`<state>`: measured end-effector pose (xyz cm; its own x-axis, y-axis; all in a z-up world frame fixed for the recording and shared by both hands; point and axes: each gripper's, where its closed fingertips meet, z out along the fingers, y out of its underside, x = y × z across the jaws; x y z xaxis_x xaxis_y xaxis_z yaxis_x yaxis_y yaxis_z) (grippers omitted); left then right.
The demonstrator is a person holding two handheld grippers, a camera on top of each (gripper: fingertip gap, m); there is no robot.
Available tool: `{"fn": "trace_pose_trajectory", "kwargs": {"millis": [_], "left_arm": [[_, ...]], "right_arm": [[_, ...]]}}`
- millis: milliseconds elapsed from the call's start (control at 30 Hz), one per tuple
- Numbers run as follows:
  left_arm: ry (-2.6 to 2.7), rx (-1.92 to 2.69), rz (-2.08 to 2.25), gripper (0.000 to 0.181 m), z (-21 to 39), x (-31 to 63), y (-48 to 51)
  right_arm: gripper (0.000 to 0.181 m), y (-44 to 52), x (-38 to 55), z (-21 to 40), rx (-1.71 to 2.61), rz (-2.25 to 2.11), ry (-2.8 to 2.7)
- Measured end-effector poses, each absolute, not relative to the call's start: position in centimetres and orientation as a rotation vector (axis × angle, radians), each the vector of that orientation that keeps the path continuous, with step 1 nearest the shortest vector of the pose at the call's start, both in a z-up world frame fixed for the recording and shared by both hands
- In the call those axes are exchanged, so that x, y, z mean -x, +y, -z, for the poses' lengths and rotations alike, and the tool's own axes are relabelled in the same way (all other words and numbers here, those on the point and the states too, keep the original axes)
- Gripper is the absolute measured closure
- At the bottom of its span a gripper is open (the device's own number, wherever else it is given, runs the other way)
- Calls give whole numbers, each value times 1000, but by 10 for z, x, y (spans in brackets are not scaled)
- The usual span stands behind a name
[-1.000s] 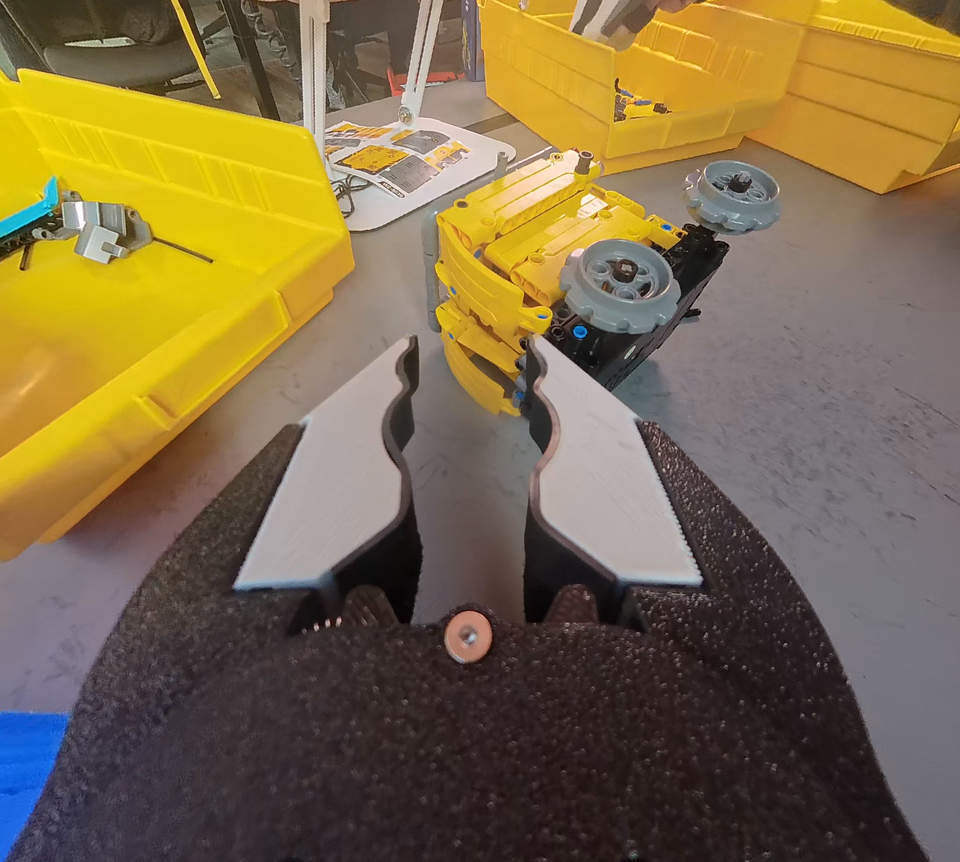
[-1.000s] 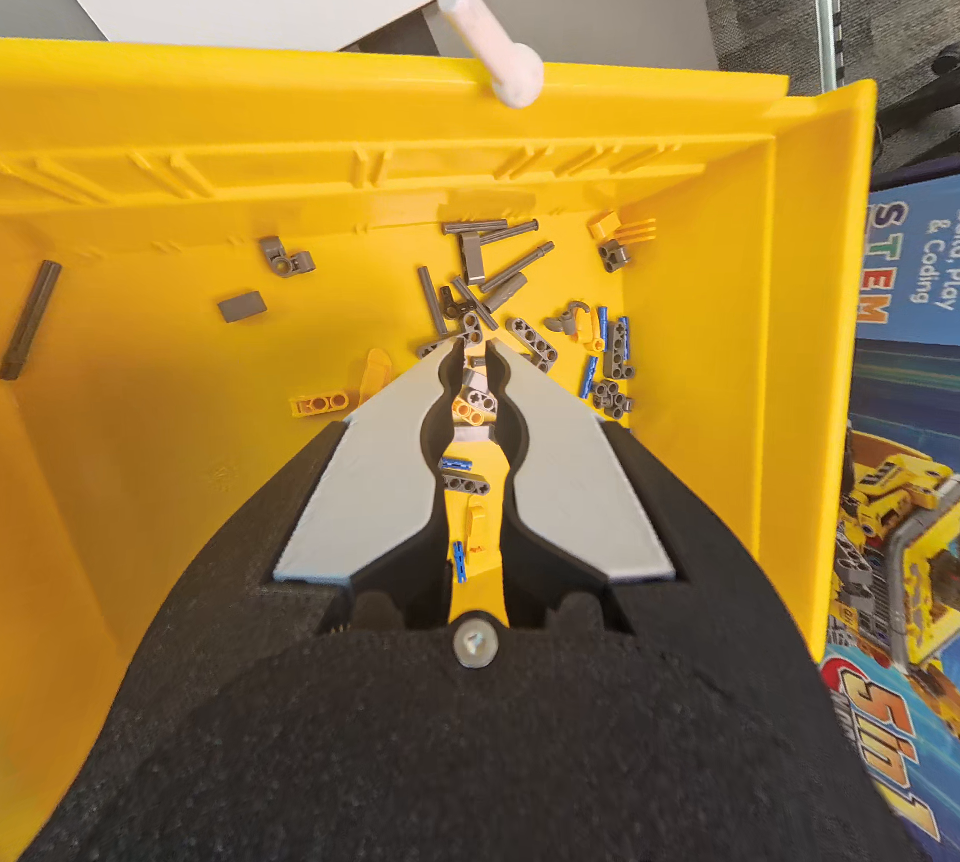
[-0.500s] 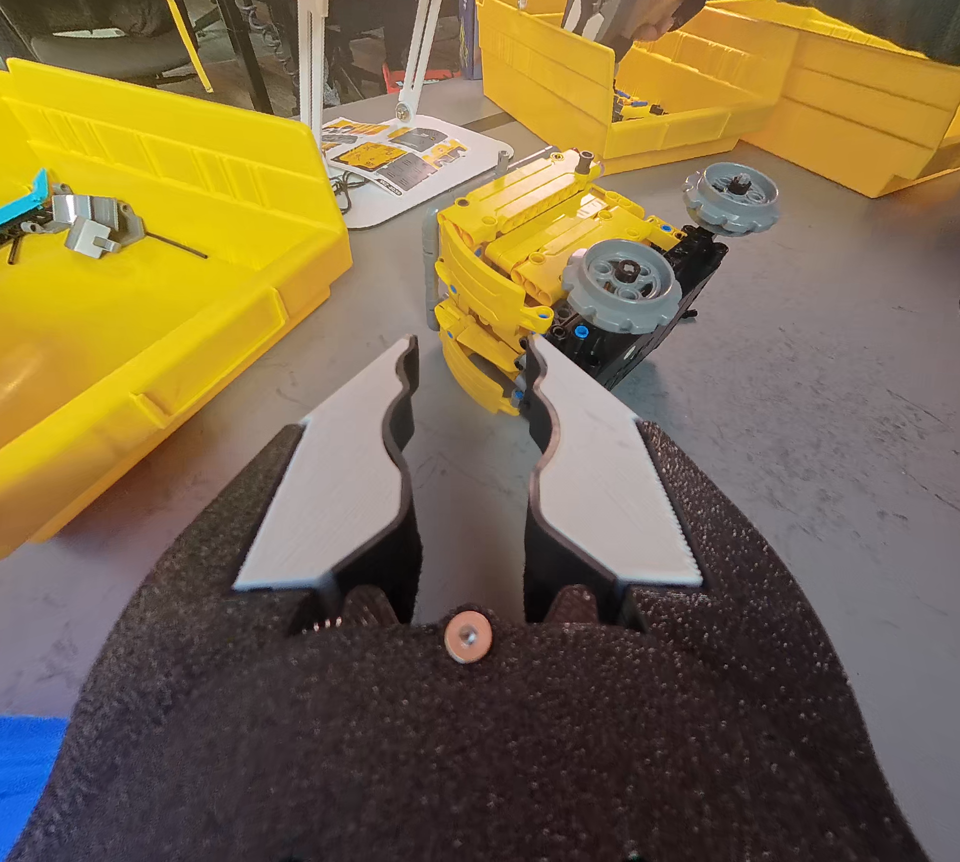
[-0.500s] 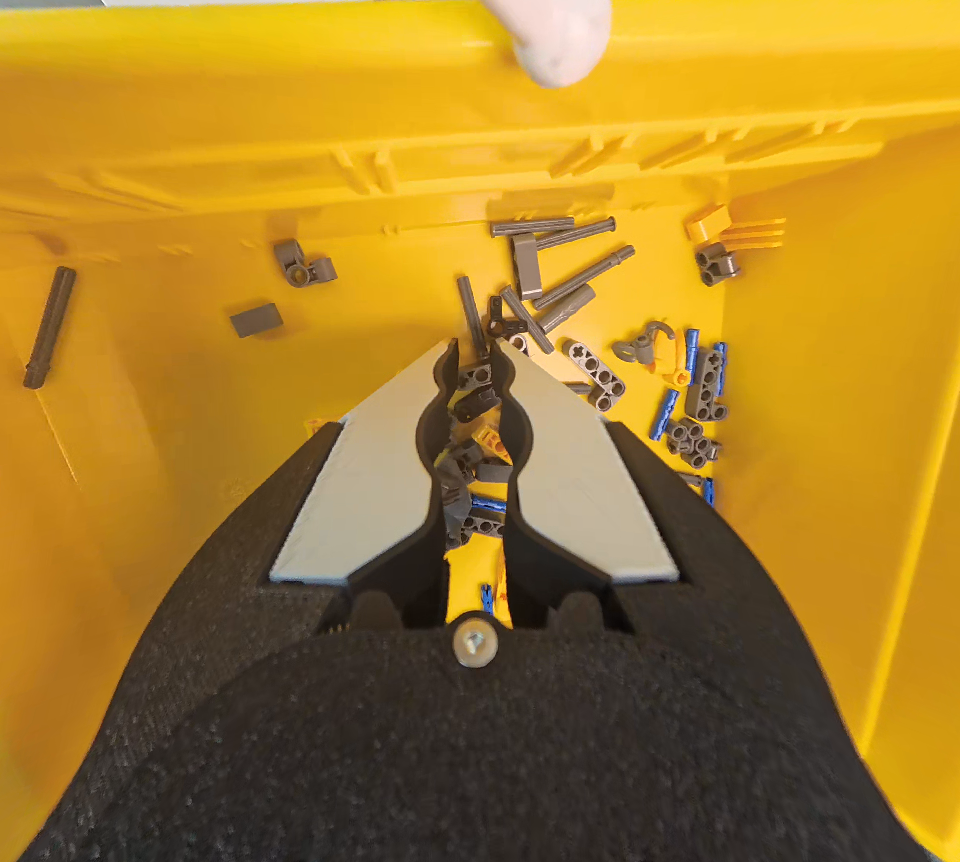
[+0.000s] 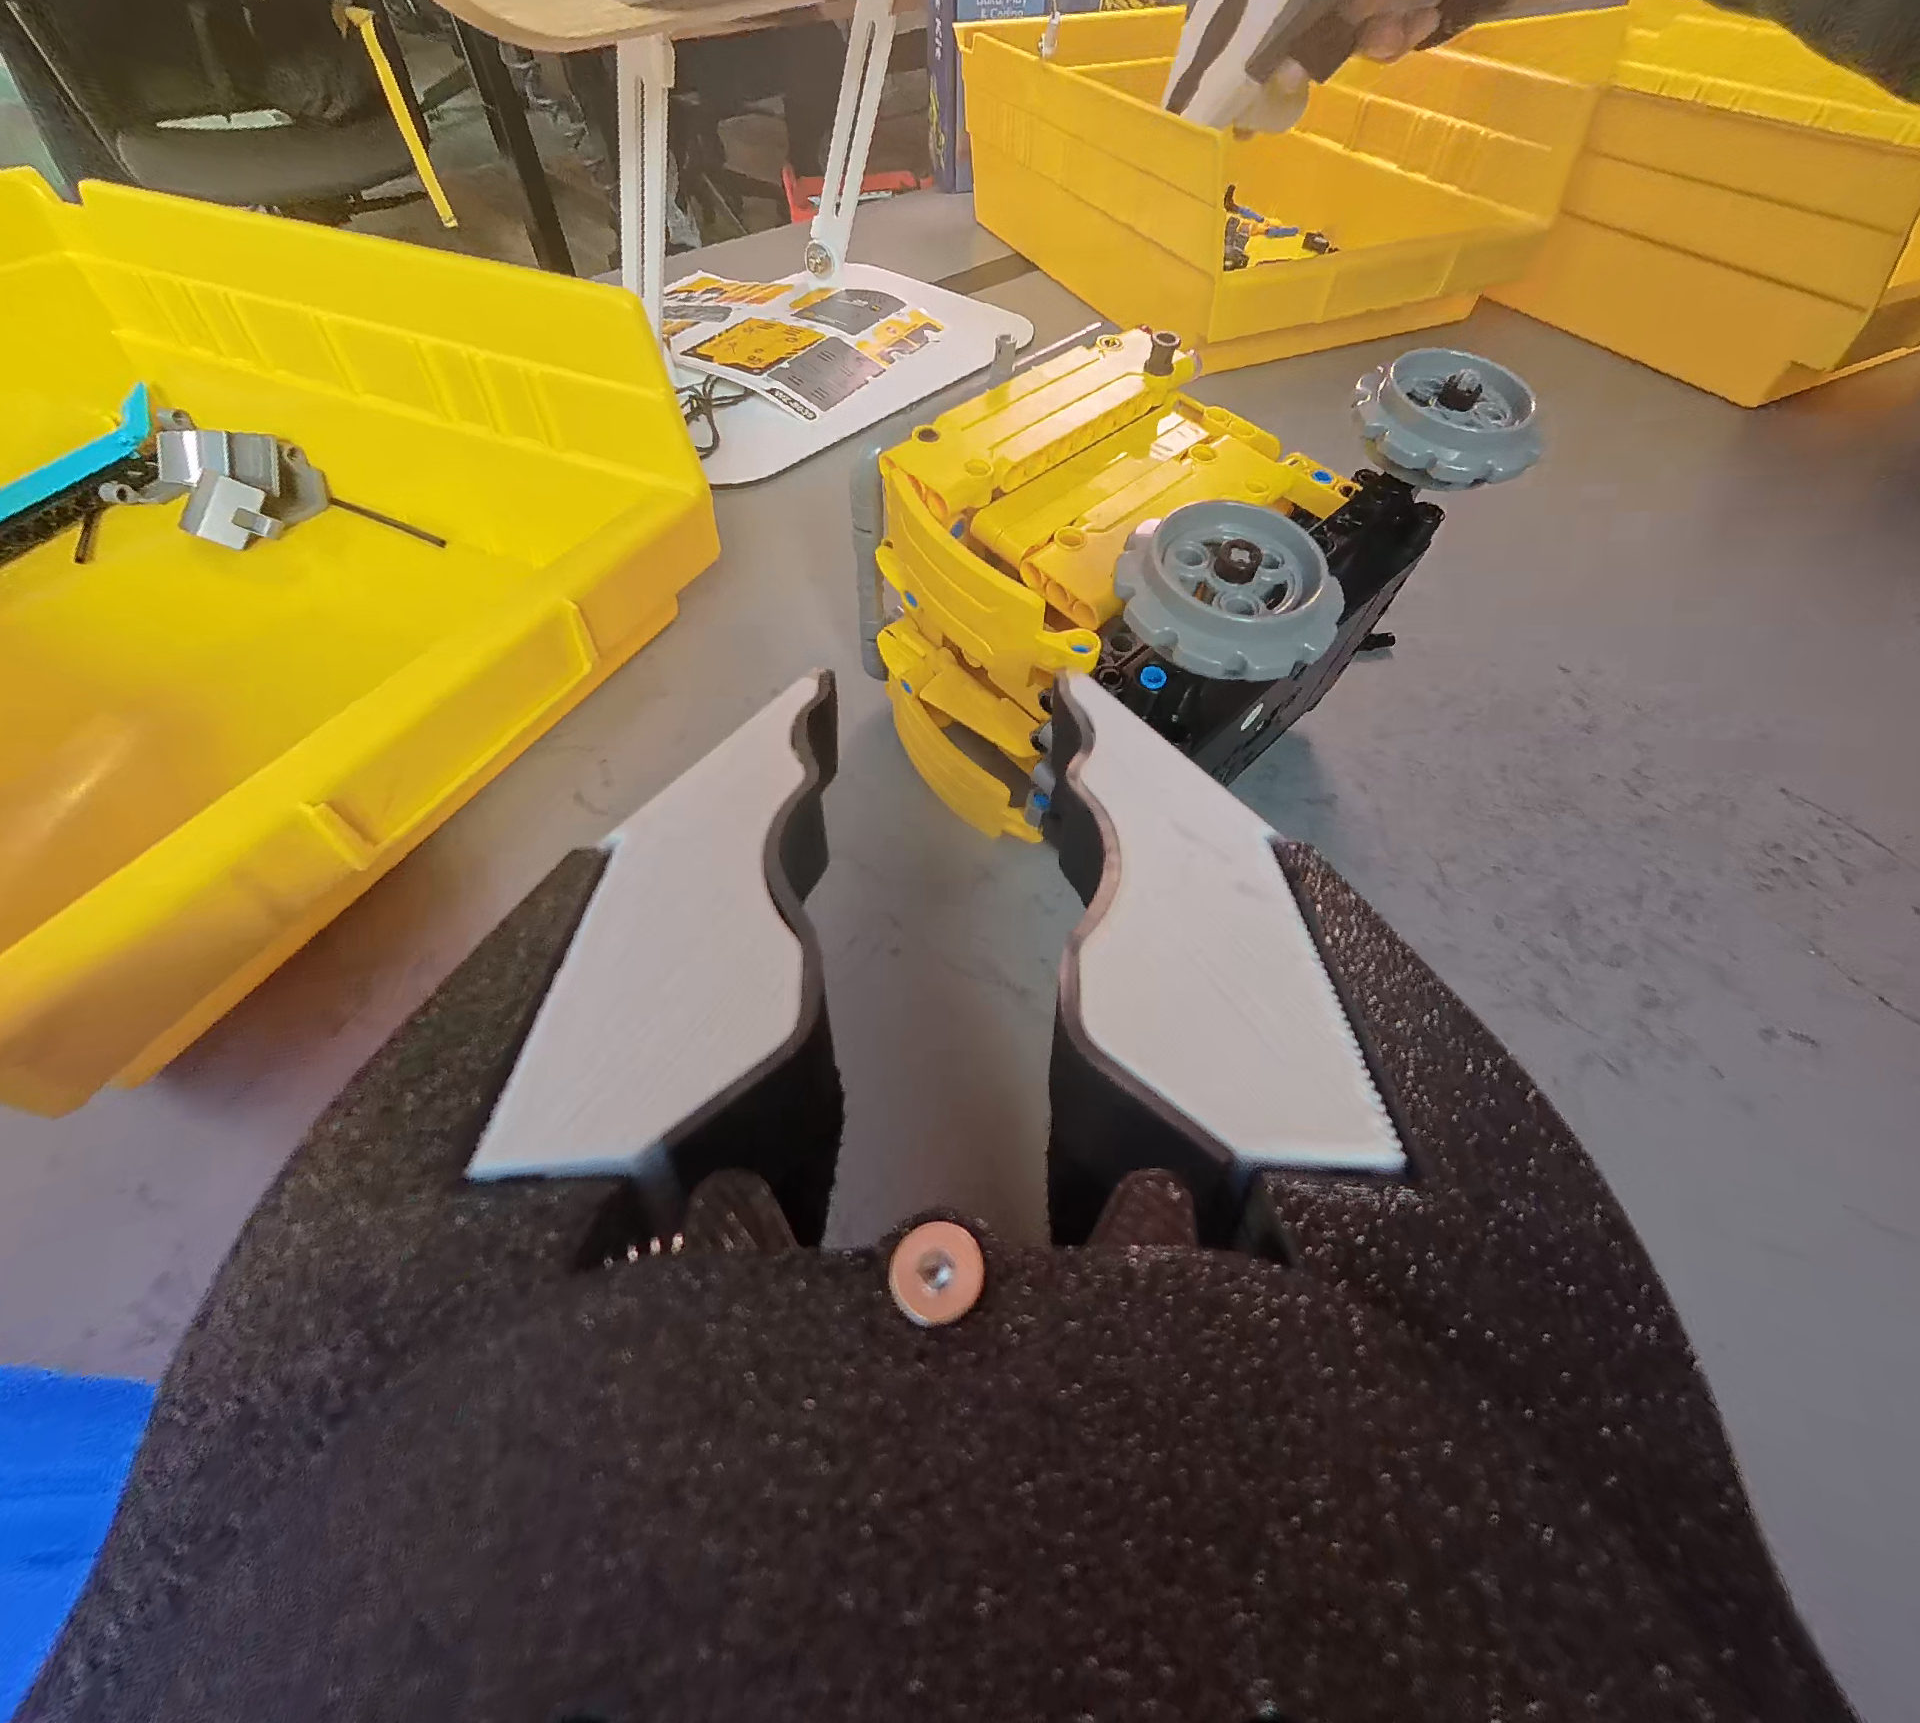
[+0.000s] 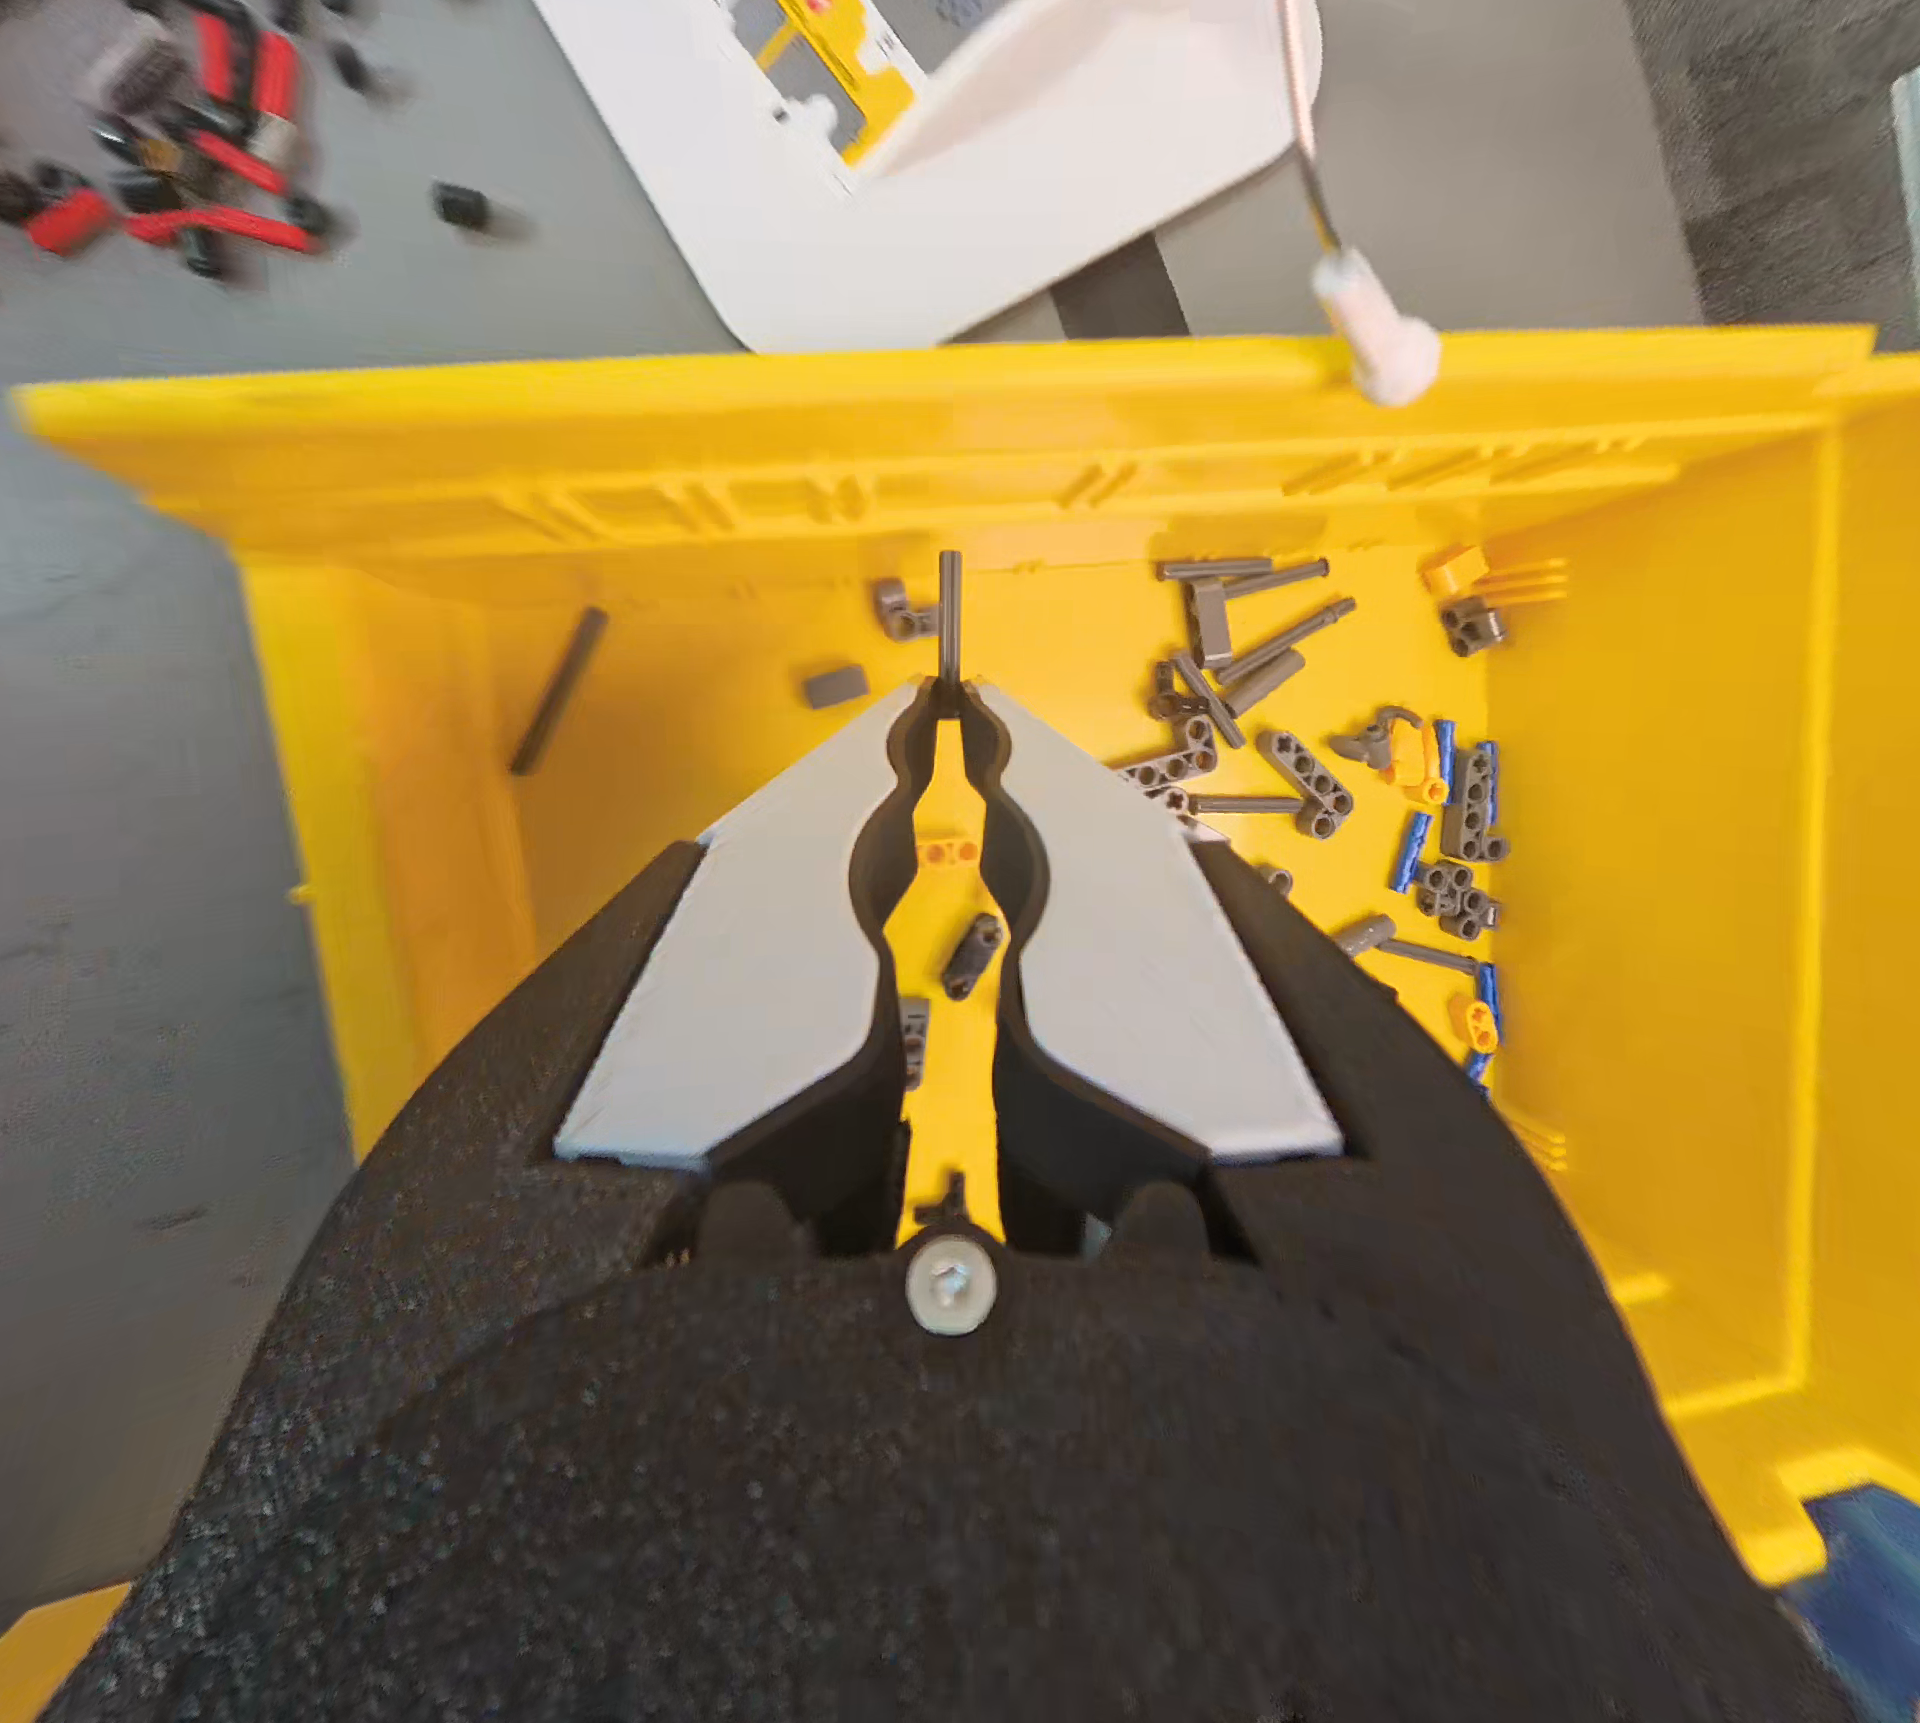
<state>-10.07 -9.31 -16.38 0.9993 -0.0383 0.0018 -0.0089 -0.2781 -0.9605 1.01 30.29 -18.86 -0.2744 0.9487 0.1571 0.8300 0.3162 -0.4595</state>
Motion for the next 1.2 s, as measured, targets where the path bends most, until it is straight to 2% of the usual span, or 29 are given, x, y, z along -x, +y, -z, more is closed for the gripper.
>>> {"fn": "trace_pose_trajectory", "kwargs": {"millis": [167,333,433,567,800,900,1100,1200], "left_arm": [[40,1819,16,141,154,99,-94],[56,1779,-9,141,141,95,-97],[60,1766,-27,141,137,95,-98],[57,1768,-52,141,137,97,-99],[51,1790,-72,141,143,100,-97],[53,1801,-77,141,147,100,-95],[60,1799,-69,141,150,99,-91],[53,1741,-90,141,130,102,-94]], "right_arm": [[178,185,-33,136,1343,-449,-2212],[178,97,-61,190,1370,-411,-2303],[178,88,-64,226,1500,-434,-2275],[177,83,-62,243,1593,-483,-2229],[177,83,-60,243,1596,-493,-2138],[166,85,-60,240,1558,-483,-2068],[153,74,-59,172,1386,-847,-1681],[147,73,-66,150,1316,-984,-1513]]}}
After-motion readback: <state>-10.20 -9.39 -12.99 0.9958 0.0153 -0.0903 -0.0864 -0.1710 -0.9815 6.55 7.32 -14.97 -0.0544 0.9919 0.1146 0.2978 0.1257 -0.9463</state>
